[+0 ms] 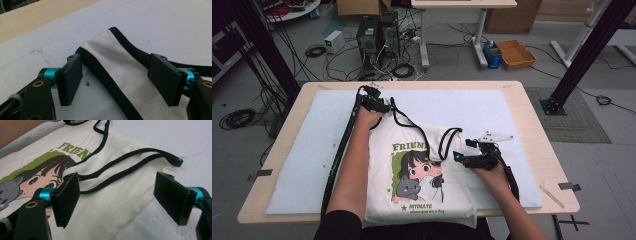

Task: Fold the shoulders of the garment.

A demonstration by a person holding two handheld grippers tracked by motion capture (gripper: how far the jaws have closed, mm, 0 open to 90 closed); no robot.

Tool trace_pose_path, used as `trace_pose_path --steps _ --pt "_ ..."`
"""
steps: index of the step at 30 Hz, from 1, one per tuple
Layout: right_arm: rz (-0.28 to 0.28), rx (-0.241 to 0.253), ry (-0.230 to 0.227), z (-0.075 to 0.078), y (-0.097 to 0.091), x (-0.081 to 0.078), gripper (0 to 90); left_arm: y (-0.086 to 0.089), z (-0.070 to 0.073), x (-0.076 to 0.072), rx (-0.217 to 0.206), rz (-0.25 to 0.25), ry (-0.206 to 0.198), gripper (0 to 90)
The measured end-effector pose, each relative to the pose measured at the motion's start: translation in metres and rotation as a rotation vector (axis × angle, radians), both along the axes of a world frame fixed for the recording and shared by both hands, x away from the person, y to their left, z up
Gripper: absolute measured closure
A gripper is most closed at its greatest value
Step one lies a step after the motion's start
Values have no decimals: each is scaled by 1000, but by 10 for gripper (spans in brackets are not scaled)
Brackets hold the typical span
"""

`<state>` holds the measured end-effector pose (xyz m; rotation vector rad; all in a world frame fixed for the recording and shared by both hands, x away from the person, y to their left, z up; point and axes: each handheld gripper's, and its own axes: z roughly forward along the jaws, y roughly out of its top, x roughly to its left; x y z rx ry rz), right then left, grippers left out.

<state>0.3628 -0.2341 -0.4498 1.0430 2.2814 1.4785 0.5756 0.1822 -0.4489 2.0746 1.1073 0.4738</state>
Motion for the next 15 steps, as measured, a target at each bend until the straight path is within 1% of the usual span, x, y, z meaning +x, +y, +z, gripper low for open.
trace_pose_path --steps 1,2,3,4,6,7,9,10,11,12,13,14,15 --pt "0 0 2 0 0 0 214 0 1 -1 2 -3 -3 364" --pt "4 -1 -1 0 0 0 214 -2 2 -2 -2 -13 -5 469" --pt "4 -4 1 0 0 0 214 -3 3 -2 5 -23 -5 539" --pt "4 -5 3 0 1 0 214 -5 3 -3 10 -28 -8 581" --pt "6 -10 2 0 1 0 214 -9 5 -5 17 -48 -3 721" --pt "8 -12 -1 0 1 0 214 -12 5 -7 29 -52 -8 762" --pt "8 -15 0 0 2 0 214 -15 5 -10 44 -58 -24 817" --pt "9 -17 2 0 2 0 214 -15 6 -11 40 -60 -28 825" --pt "9 -17 6 0 2 0 214 -13 7 -13 16 -64 -26 830" --pt "9 -15 8 0 2 0 215 -12 8 -14 6 -67 -27 832" --pt "9 -15 8 0 2 0 215 -12 8 -14 6 -67 -27 834" --pt "9 -14 8 0 2 1 214 -8 11 -19 -25 -76 -46 834" --pt "11 -10 7 0 1 1 214 -6 14 -22 -38 -82 -51 835"
